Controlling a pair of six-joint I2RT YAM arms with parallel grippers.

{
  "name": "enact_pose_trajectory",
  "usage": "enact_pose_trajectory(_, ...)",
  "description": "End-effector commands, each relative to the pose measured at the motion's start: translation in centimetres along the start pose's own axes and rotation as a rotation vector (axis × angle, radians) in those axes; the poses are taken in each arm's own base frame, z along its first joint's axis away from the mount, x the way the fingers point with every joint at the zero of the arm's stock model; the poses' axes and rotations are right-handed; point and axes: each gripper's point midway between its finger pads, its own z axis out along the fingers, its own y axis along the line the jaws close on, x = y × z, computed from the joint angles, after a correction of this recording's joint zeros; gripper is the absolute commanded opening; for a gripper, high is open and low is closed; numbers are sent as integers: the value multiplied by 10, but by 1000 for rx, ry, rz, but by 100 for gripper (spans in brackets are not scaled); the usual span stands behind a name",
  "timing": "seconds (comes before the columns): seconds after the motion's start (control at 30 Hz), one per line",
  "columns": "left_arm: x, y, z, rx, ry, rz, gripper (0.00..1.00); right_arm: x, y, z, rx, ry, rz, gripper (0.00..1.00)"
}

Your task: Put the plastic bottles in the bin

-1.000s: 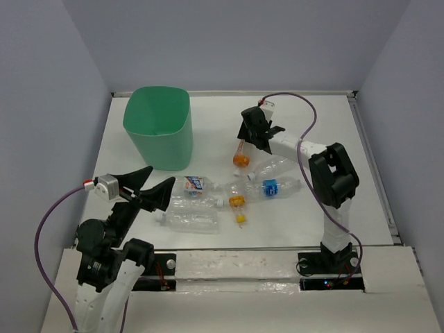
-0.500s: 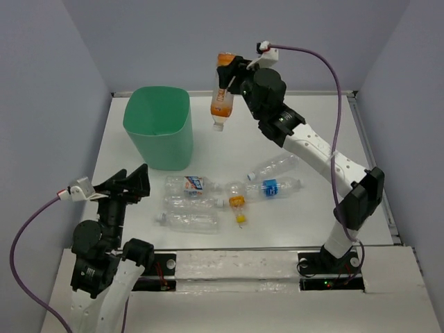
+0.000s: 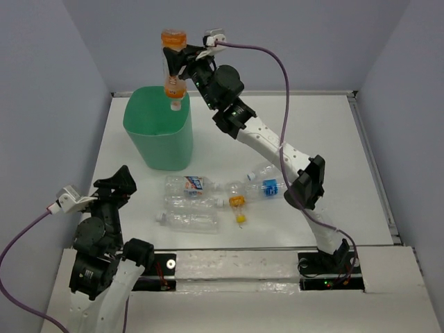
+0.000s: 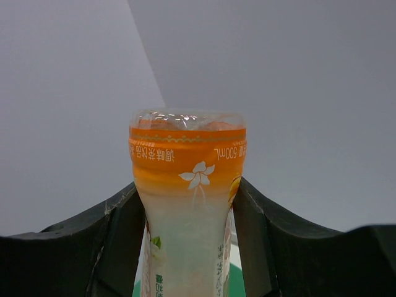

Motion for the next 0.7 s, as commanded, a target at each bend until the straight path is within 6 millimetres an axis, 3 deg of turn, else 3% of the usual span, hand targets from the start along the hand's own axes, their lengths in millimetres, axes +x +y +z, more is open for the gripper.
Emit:
enact_pose_trajectory(0.0,-23,-6,-5,10,-61,-52,99,5,21,5,-118,-80,-45,43)
enact_pose_trajectory(0.07,-22,-5,-5,6,-58,-47,99,22,36,6,-191,-50,-62,48)
enact_pose_trajectory(0.1,-24,-5,-6,6,-62,-50,99,51,35,7,-203,-9,-75,52)
enact_pose_trajectory(0.13,-23,-5,-5,4,-60,-48,99,61,36,6,-219,15,-89,57)
enact_pose_trajectory(0.17,-23,-6,-5,8,-60,-50,99,63,45,4,-238,20,-88,74)
enact_pose_trajectory(0.27,-21,-7,-4,7,-52,-43,99,65,52,-1,-259,42,-86,96)
enact_pose_trajectory(0.33,-19,-7,-3,7,-44,-38,99,55,58,-5,-283,49,-83,97)
enact_pose_trajectory(0.37,-18,-8,-2,6,-41,-35,99,37,61,-7,-293,47,-92,98)
enact_pose_trajectory(0.43,-17,-9,-1,9,-35,-29,99,42,58,-16,-294,114,-112,98)
enact_pose_trajectory(0.47,-16,-9,-1,11,-32,-26,99,11,62,-22,-297,101,-112,98)
enact_pose_trajectory(0.5,-17,-9,-1,10,-35,-25,99,4,61,-29,-295,117,-113,97)
enact_pose_trajectory(0.53,-16,-9,0,8,-33,-21,99,41,50,-47,-280,223,-115,96)
enact_pose_trajectory(0.6,-16,-9,0,6,-35,-21,99,46,40,-72,-255,287,-112,92)
enact_pose_trajectory(0.63,-17,-9,0,4,-38,-19,99,53,30,-103,-242,353,-109,89)
enact_pose_trajectory(0.67,-16,-9,1,3,-35,-16,99,60,26,-120,-242,392,-106,85)
